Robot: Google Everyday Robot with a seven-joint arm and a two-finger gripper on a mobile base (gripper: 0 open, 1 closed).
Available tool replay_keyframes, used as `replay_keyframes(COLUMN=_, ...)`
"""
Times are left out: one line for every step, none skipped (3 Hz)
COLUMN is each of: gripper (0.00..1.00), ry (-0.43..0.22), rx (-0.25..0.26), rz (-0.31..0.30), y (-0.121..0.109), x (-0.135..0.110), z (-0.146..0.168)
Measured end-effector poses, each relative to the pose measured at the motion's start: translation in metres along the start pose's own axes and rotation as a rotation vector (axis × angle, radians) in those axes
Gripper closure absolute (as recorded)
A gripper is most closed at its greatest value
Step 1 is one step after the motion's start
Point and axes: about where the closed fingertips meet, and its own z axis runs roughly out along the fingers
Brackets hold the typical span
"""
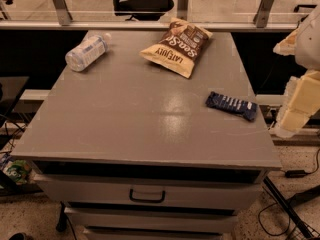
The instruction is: Move rxbar blueberry near brown chip bag
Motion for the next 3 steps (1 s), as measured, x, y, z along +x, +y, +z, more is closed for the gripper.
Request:
replay_keyframes(gripper=0.00, ry=-0.007, rx=0.003, rz=0.007, y=-0.008, x=-0.002, z=0.005)
replay_keyframes(gripper=0.00, ry=-0.031, rx=-0.010, rz=0.024, y=-0.028, x=-0.005, z=0.024)
replay_keyframes(gripper=0.00, ry=-0.076, rx=-0.012, rz=0.033, y=-0.062, x=-0.006, z=0.054)
